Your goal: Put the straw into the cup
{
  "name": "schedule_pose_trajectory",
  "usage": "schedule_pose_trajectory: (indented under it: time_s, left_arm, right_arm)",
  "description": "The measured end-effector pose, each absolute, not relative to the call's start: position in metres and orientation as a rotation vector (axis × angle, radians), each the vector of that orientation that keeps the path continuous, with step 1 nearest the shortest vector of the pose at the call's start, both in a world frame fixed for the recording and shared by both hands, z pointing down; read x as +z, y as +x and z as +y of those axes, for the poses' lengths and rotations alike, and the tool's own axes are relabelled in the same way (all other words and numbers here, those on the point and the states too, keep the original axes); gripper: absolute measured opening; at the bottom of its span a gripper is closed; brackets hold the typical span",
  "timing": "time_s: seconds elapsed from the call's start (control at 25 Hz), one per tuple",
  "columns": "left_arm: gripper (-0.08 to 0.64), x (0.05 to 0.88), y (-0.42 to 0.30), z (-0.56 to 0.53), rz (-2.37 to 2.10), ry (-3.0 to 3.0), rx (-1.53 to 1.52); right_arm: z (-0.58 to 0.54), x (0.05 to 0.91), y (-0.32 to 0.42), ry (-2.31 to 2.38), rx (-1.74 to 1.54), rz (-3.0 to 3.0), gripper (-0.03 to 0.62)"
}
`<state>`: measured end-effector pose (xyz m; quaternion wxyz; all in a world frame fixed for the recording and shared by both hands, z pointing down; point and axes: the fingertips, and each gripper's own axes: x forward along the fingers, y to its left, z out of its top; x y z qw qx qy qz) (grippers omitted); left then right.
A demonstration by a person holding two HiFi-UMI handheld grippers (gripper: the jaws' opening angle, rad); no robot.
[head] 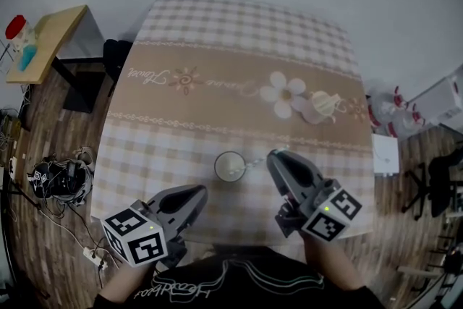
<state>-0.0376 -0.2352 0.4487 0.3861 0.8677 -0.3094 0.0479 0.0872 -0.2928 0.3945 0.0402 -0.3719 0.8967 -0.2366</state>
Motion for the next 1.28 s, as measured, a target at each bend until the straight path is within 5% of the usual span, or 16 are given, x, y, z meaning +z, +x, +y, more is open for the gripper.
schedule_pose_trajectory:
  time_s: [1.28]
  left_arm:
    - [-0.003, 0.472, -0.06, -0.258, -0.878, 2.087, 0.123]
  right_arm:
    - [-0.313, 0.474, 0.063, -1.153, -0.776, 2.839, 0.032]
